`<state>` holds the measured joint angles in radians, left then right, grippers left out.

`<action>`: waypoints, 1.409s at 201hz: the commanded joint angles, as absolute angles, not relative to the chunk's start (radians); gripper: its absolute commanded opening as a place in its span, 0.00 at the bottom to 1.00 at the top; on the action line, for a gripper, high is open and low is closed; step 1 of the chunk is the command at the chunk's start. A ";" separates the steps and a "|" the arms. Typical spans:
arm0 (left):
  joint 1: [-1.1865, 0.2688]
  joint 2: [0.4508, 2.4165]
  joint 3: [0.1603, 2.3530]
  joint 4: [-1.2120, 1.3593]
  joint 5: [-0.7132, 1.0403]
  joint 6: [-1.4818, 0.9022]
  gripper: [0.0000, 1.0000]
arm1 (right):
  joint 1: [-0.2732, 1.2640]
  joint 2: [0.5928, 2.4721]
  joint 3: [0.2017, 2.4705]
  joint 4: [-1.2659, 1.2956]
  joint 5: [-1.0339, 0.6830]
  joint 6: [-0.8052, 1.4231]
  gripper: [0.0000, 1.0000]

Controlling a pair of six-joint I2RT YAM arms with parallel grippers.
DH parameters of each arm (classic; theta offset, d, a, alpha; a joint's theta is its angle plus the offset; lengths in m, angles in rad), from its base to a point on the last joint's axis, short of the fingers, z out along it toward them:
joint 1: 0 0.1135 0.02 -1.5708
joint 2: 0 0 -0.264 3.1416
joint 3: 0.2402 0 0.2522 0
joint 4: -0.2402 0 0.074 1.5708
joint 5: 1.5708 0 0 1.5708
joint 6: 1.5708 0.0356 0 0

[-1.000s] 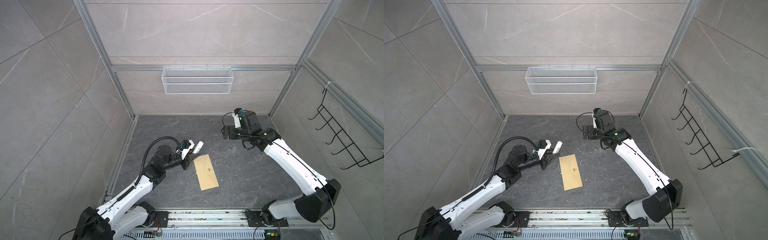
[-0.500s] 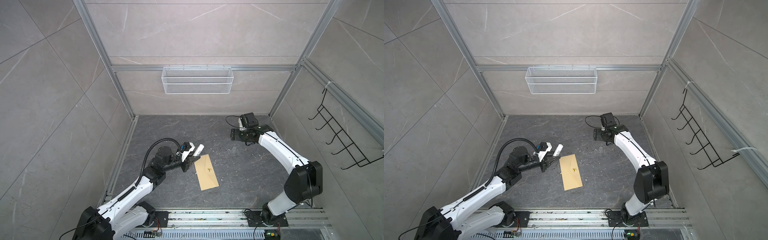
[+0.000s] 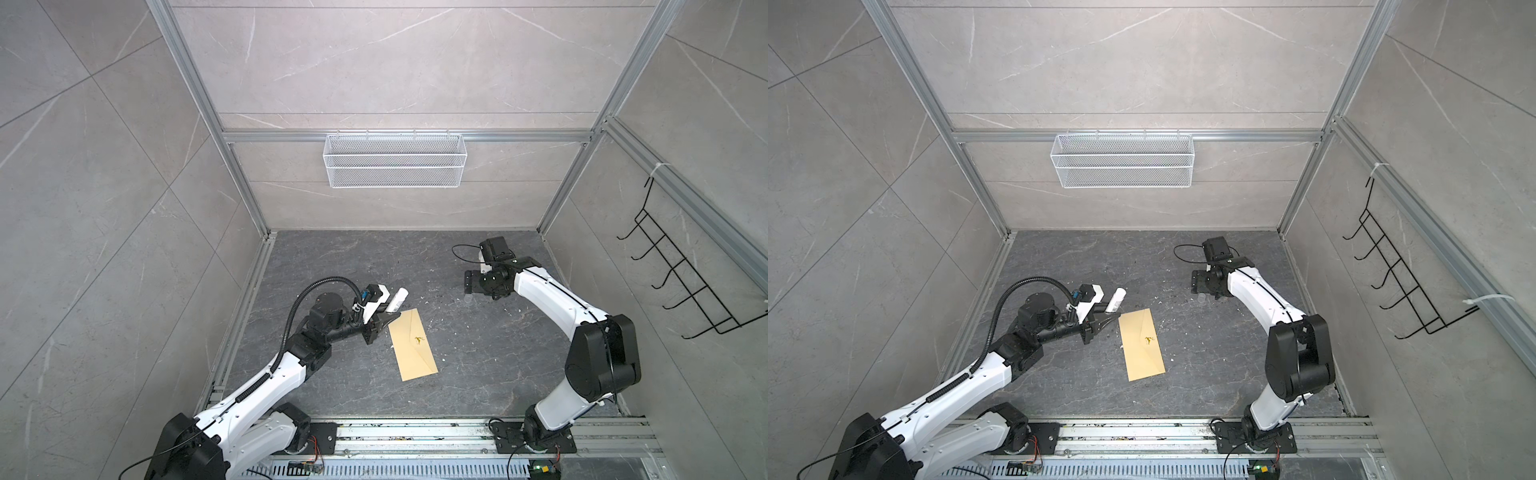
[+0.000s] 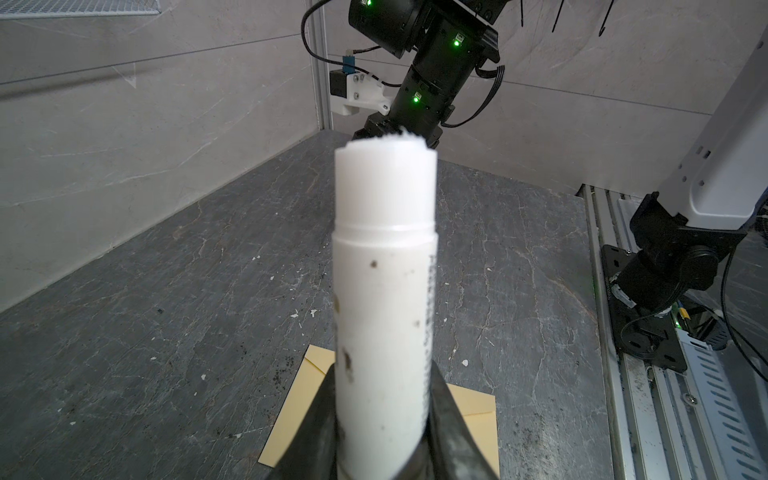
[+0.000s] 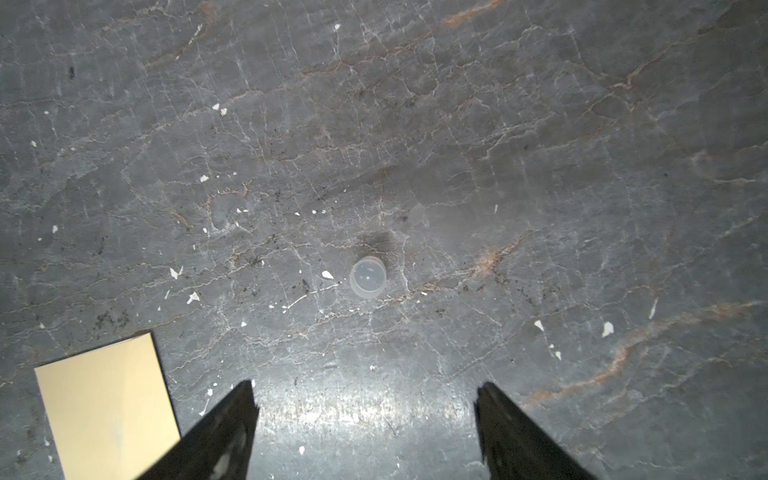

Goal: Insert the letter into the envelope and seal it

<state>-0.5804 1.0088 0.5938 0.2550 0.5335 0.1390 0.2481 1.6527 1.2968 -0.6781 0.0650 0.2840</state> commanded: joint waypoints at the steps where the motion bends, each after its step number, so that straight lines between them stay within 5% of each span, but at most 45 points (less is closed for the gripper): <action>1: -0.582 1.003 0.595 0.309 0.545 0.155 0.00 | 0.242 1.649 1.285 -0.677 0.088 0.253 0.83; 283: -0.583 1.015 0.603 0.270 0.540 0.181 0.00 | 0.234 1.937 1.461 -0.739 0.058 0.172 0.53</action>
<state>-0.5804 1.0142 0.5938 0.2462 0.5259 0.1616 0.2394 1.9064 1.4284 -0.7139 0.0601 0.1856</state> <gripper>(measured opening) 0.266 0.537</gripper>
